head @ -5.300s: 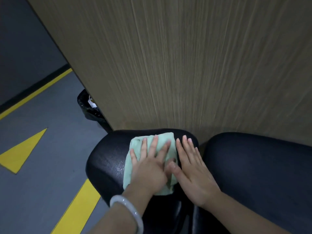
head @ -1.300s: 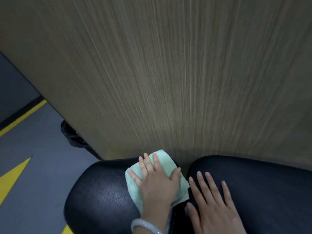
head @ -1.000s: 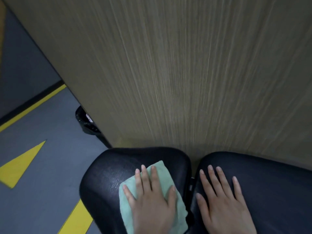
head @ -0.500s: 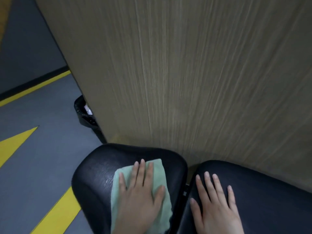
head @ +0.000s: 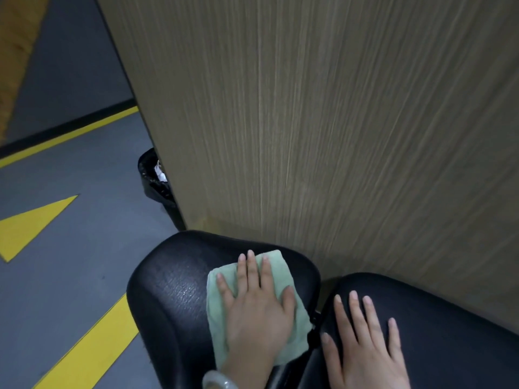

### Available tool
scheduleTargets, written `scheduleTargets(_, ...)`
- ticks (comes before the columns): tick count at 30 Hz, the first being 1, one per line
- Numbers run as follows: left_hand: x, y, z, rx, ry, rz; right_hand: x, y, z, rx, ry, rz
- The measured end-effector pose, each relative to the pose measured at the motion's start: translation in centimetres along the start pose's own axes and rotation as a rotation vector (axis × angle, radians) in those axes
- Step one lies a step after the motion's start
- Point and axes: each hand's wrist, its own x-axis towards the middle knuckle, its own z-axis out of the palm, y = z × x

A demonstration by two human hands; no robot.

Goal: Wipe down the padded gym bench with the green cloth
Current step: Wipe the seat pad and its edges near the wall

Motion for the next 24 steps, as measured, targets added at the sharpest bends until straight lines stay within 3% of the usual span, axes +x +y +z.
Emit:
scheduleTargets(5,0.6,1.0,-2.1,-0.199,-0.053,-0.064,0.0,0.2,-1.2,-0.016,-0.137,0.022)
scheduleTargets(8,0.0,-3.3,-3.5,-0.324,0.118,0.009,0.7,-1.5,-2.7,0.157,0.001,0.109)
scheduleTargets(10,-0.2,-7.1,-3.2,-0.172,0.211,0.004,2.3,-4.8,-2.7,0.278,0.060,-0.006)
scheduleTargets(11,-0.4,-8.8,-2.8,-0.138,0.176,-0.019,3.2,-7.2,-2.3,0.258,0.053,-0.088)
scheduleTargets(13,-0.8,-10.3,-1.6,-0.131,0.113,-0.056,4.9,-11.4,-1.1,0.163,-0.052,-0.124)
scheduleTargets(15,-1.0,-10.2,-0.8,-0.157,0.094,-0.122,5.9,-13.8,1.0,0.079,-0.181,0.025)
scheduleTargets(17,-0.9,-9.8,-0.2,-0.148,0.086,-0.163,6.5,-13.6,2.7,0.016,-0.179,0.056)
scheduleTargets(20,-0.7,-9.8,0.2,-0.082,0.143,-0.194,7.5,-11.4,2.8,-0.032,-0.273,-0.086)
scheduleTargets(22,-1.0,-9.6,0.8,-0.016,0.208,-0.190,8.3,-9.0,1.2,-0.008,-0.441,-0.184)
scheduleTargets(24,-1.1,-9.0,0.6,-0.016,0.177,-0.223,9.2,-6.3,-0.1,-0.016,-0.530,-0.278)
